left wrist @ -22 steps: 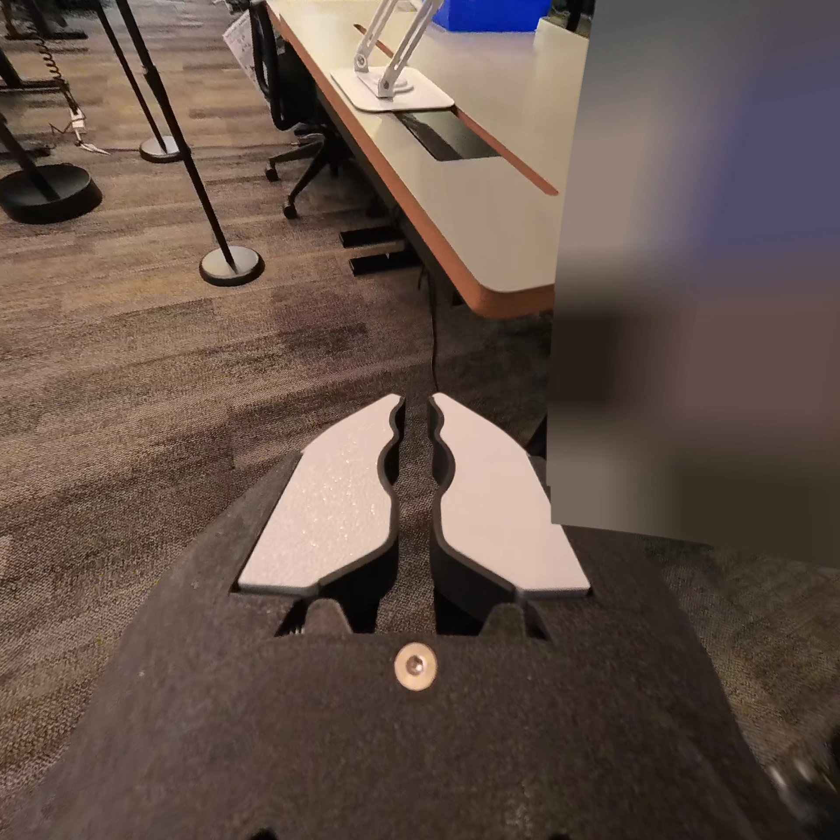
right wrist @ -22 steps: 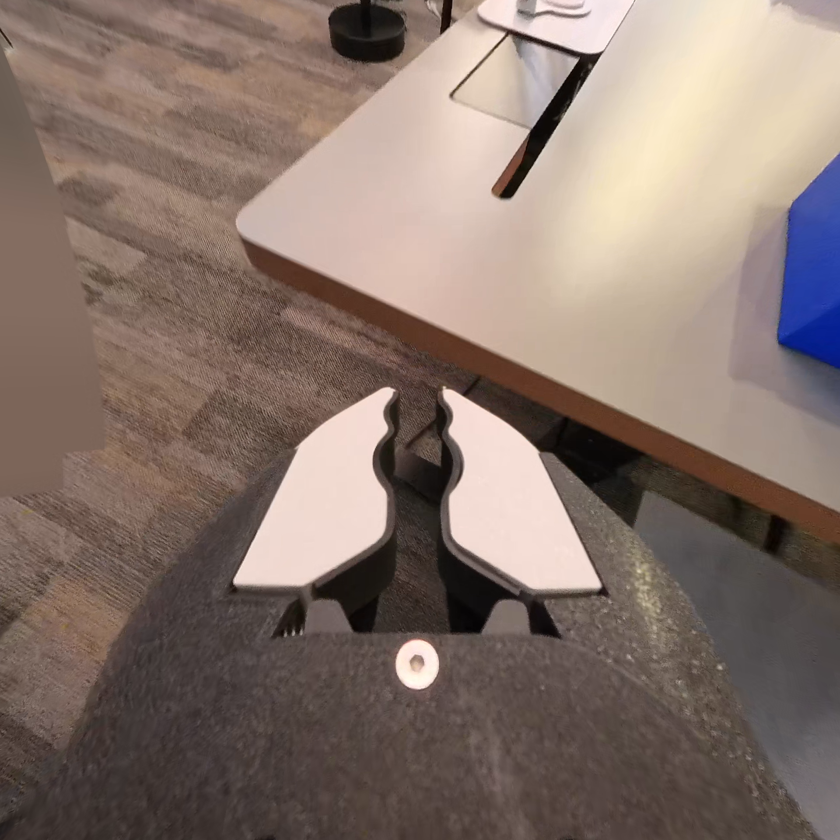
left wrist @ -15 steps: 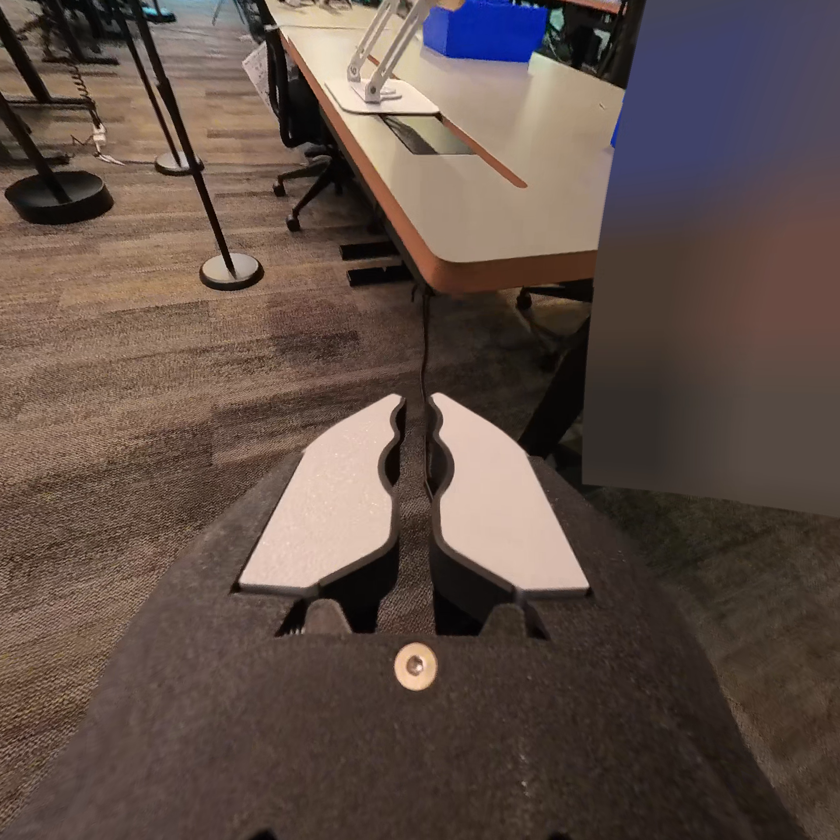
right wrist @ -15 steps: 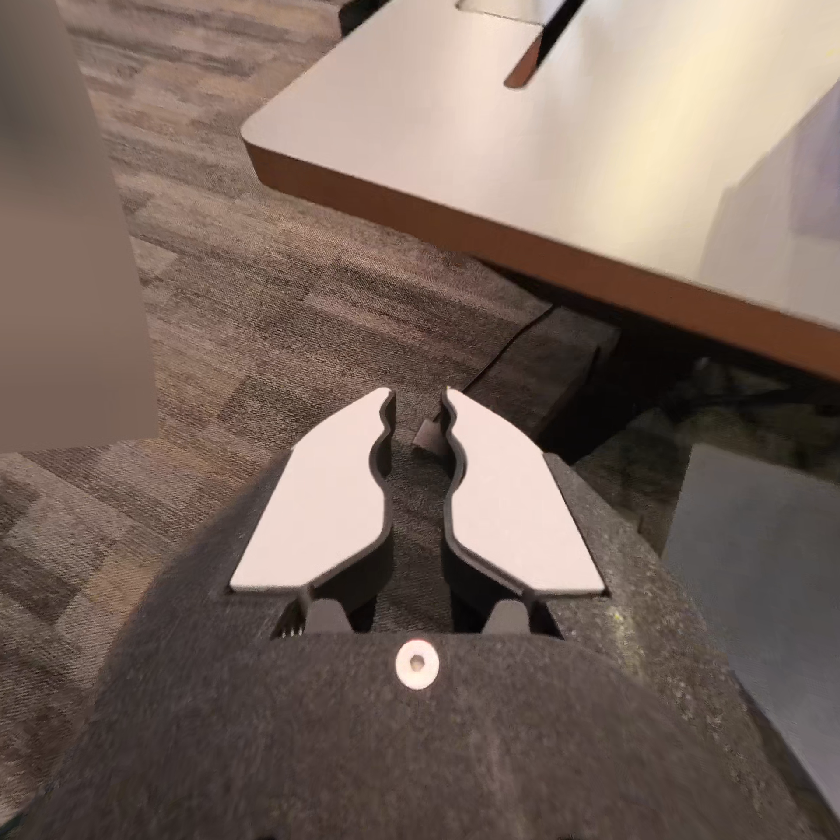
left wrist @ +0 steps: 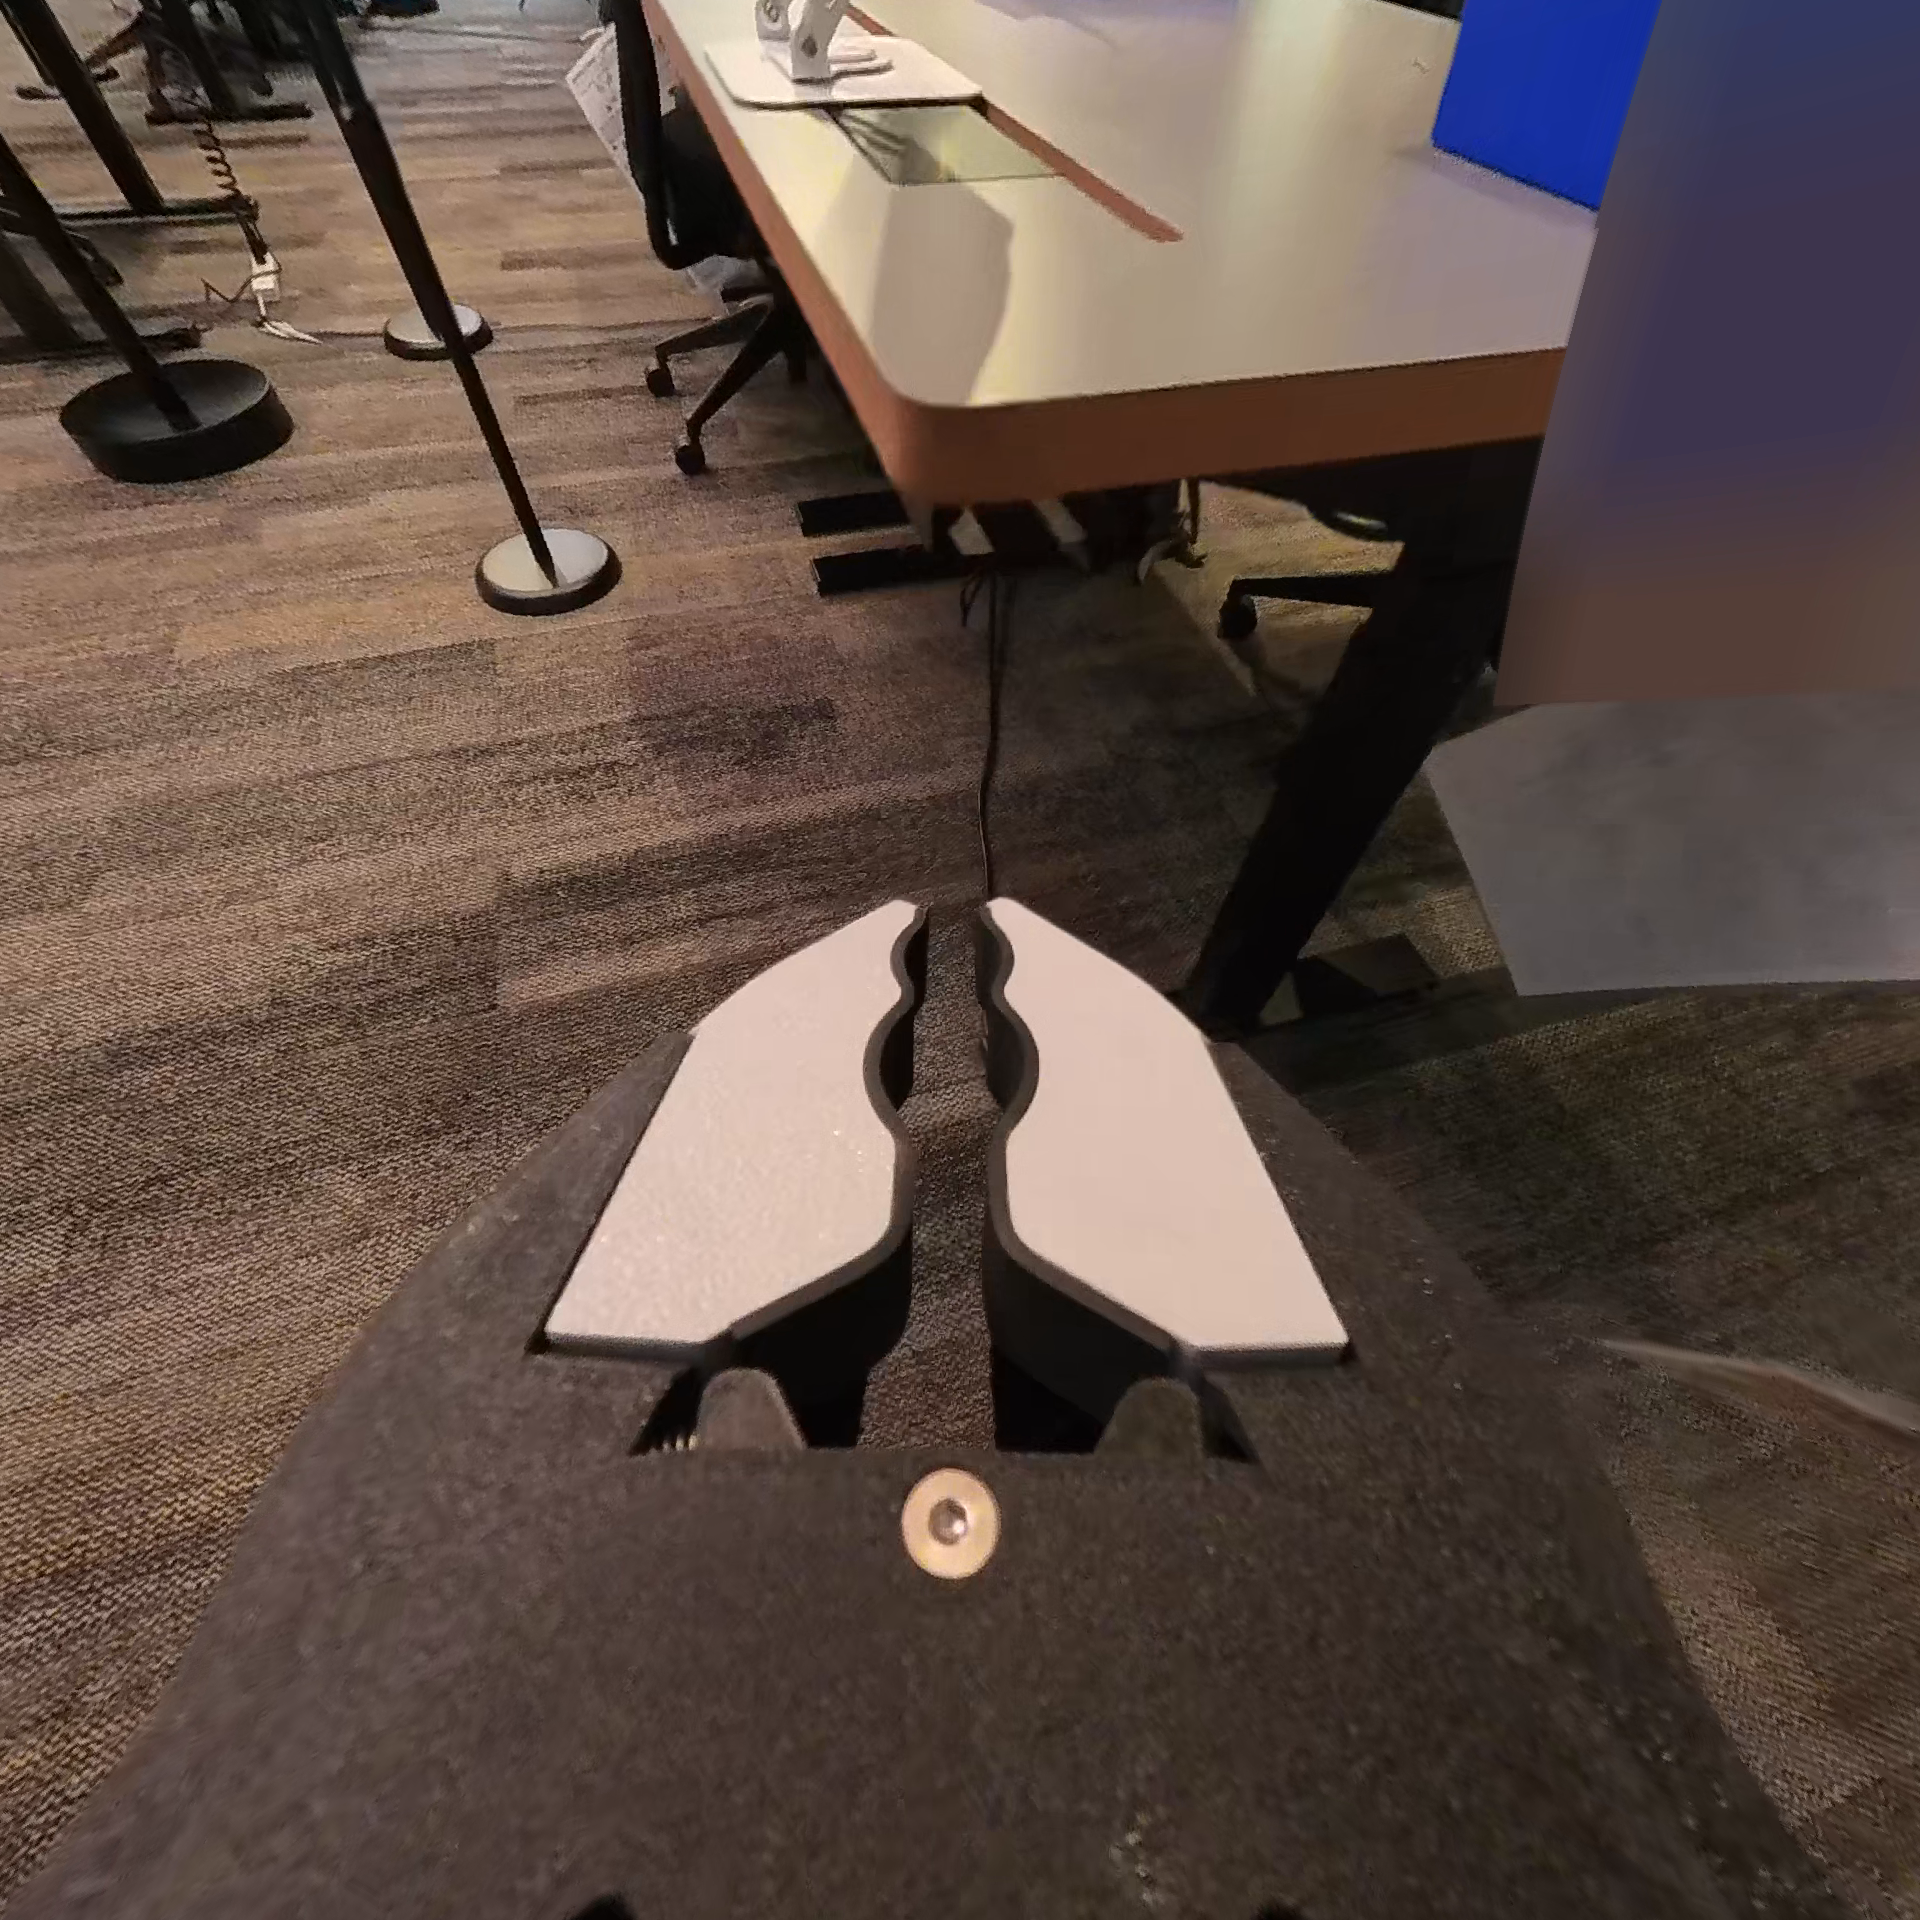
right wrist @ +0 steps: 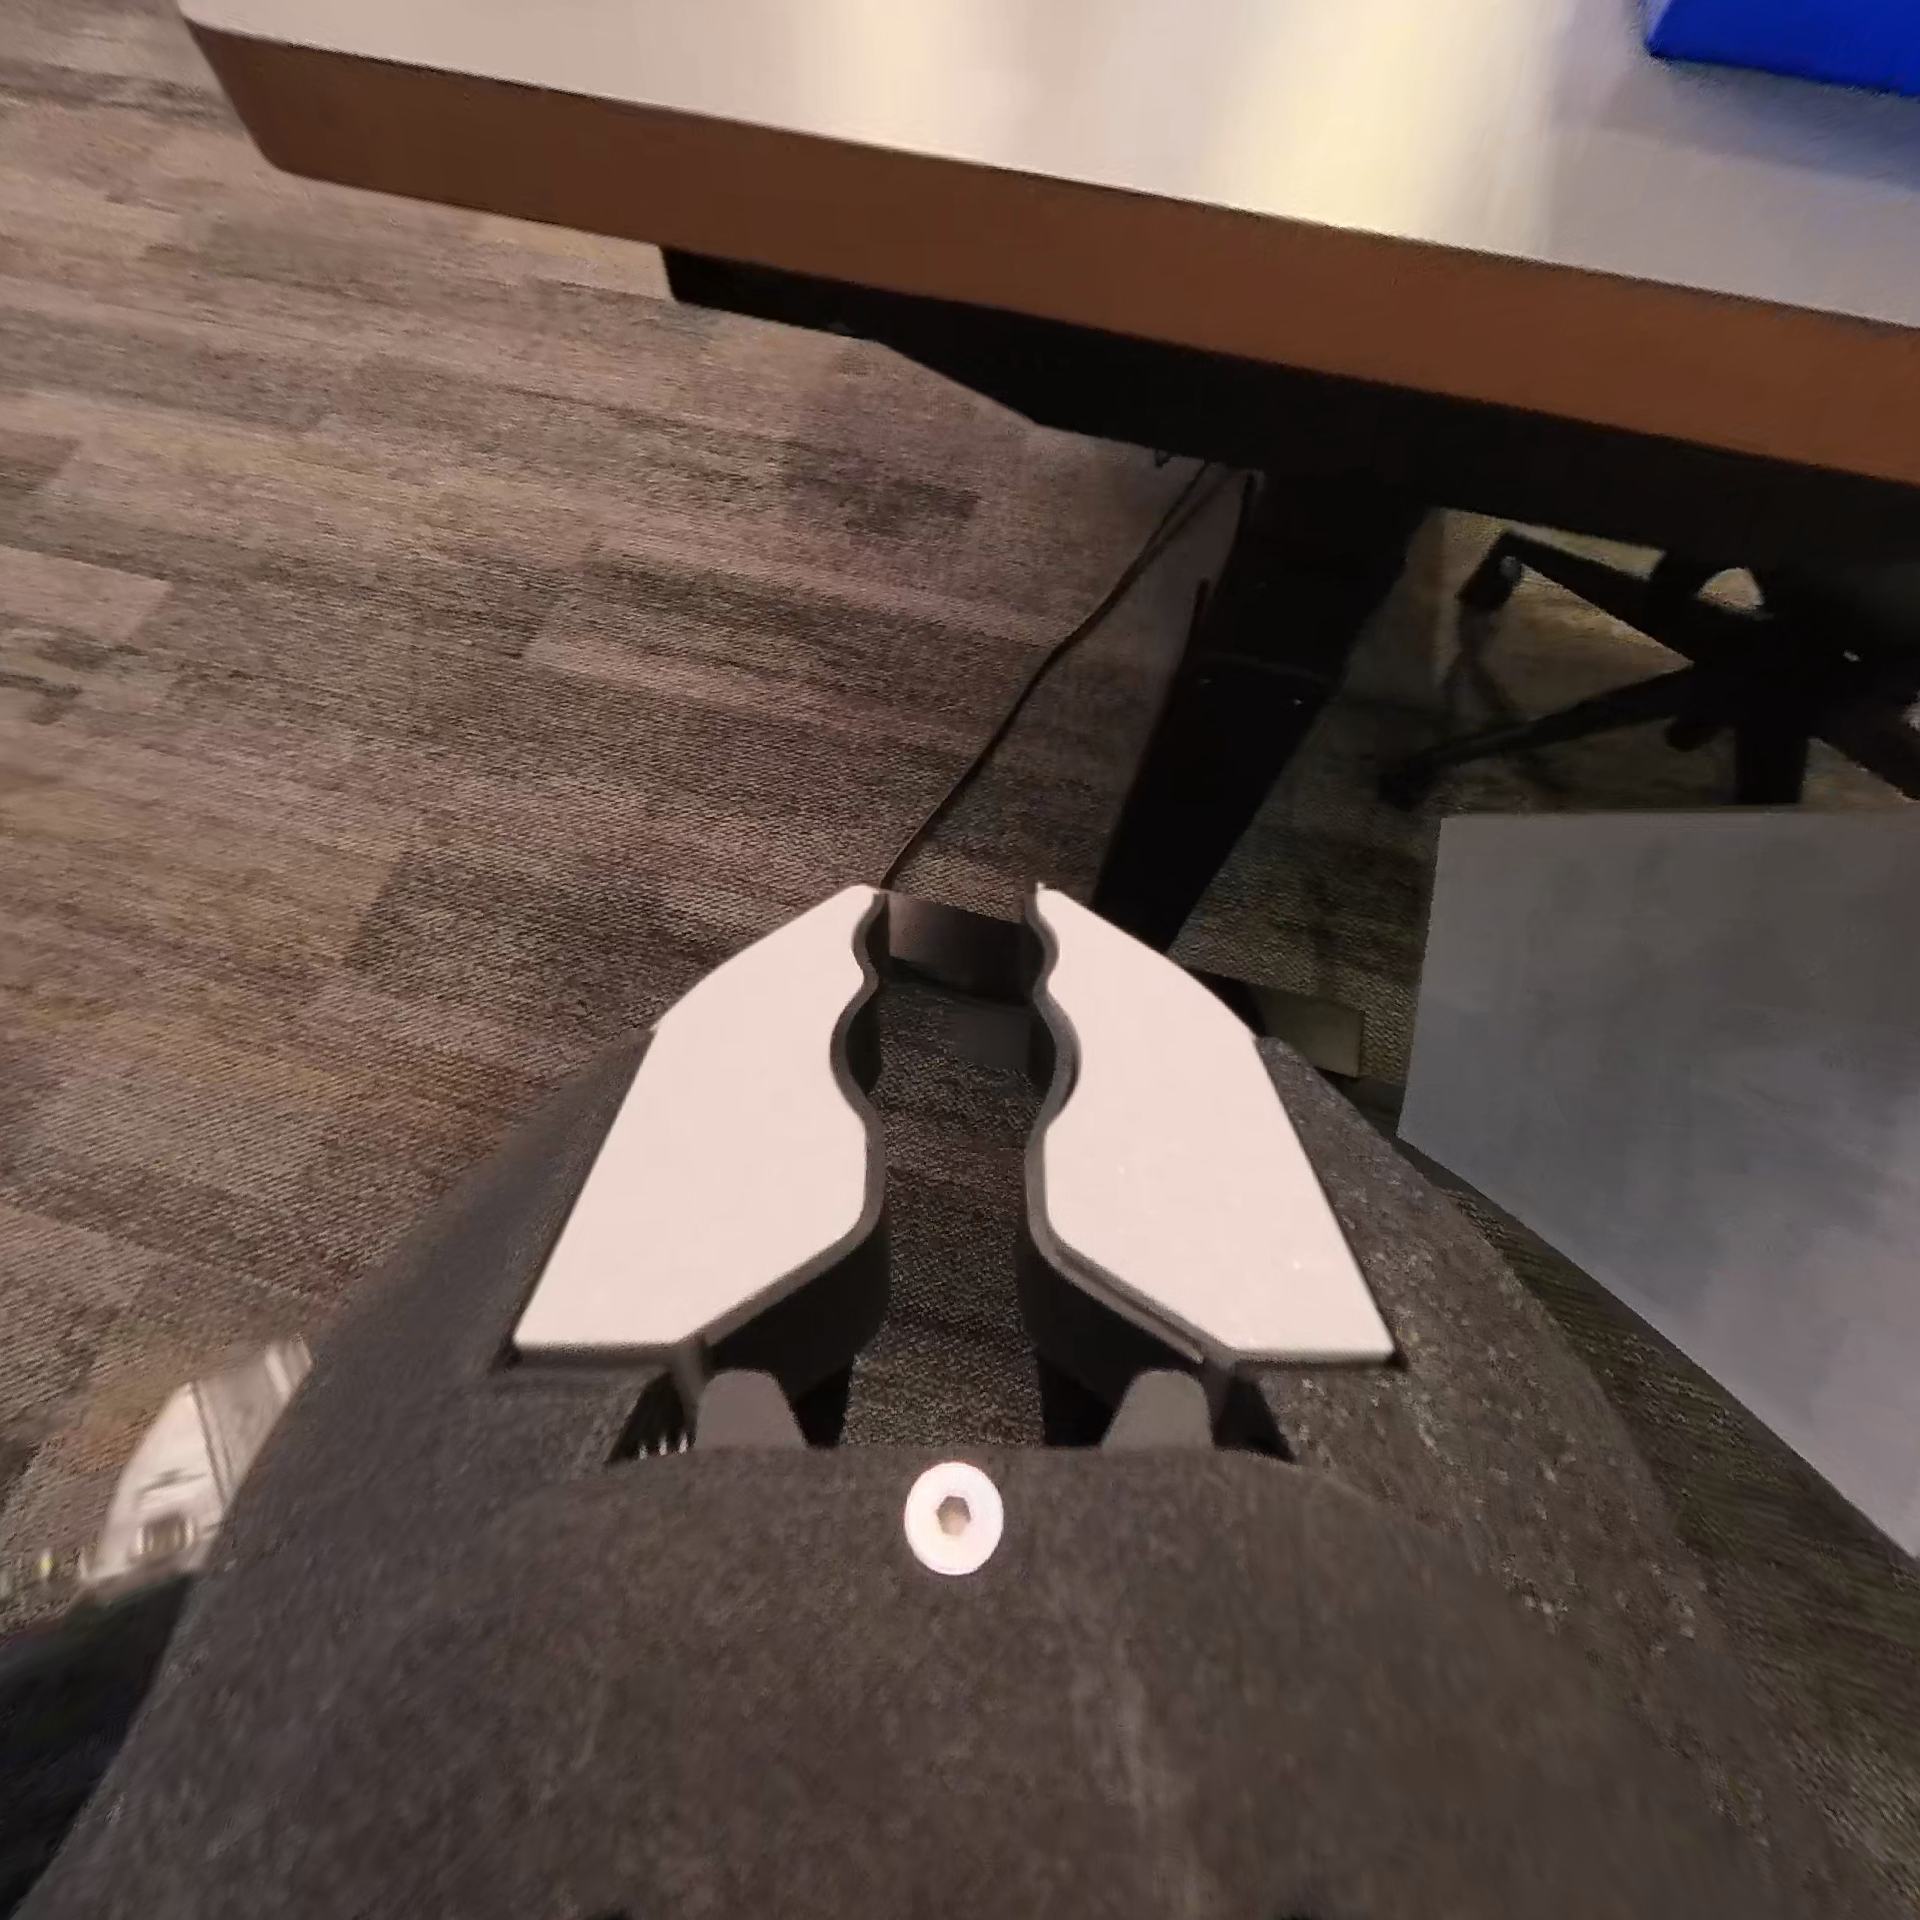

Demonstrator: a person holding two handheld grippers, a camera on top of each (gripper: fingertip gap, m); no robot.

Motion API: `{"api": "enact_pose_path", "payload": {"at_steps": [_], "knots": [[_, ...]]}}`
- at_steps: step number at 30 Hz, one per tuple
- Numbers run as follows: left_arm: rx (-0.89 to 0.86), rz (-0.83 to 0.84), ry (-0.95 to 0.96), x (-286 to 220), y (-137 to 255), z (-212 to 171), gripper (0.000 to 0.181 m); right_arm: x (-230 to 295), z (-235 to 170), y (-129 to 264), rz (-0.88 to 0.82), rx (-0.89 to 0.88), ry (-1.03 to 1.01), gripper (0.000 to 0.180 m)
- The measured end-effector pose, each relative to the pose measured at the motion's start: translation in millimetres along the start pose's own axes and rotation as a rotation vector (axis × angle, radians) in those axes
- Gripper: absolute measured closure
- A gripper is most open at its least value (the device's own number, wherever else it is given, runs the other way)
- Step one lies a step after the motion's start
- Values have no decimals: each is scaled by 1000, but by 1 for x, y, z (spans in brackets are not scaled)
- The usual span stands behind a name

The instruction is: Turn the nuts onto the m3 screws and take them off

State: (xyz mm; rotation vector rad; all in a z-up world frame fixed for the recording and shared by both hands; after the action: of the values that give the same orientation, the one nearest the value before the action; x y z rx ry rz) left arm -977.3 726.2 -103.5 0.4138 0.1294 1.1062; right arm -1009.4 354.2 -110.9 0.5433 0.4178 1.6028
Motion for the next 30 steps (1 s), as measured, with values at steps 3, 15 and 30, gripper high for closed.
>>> {"api": "enact_pose_path", "payload": {"at_steps": [3,15,30], "knots": [[6,-12,22,30,-5,-19,172,24,-7,-14,-69,-22,0,154],[-5,-101,-93,213,-16,-79,174,161,-44,-91,-276,-109,-53,152],[-32,-108,-11,238,-86,-234,174,143,-172,-189,-292,-48,-6,147]]}}
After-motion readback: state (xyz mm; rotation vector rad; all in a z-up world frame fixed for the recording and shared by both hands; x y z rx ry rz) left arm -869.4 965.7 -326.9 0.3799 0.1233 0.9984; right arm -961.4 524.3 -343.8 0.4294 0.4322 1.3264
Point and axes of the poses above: each gripper's, where its closed fingertips meet, y back along the fingers, z out of its top, x = y × z across the jaws, the point moved 9 cm from there along y, back along the fingers, and after that the axes turned 8 degrees about -y, right-handed, at the moved point
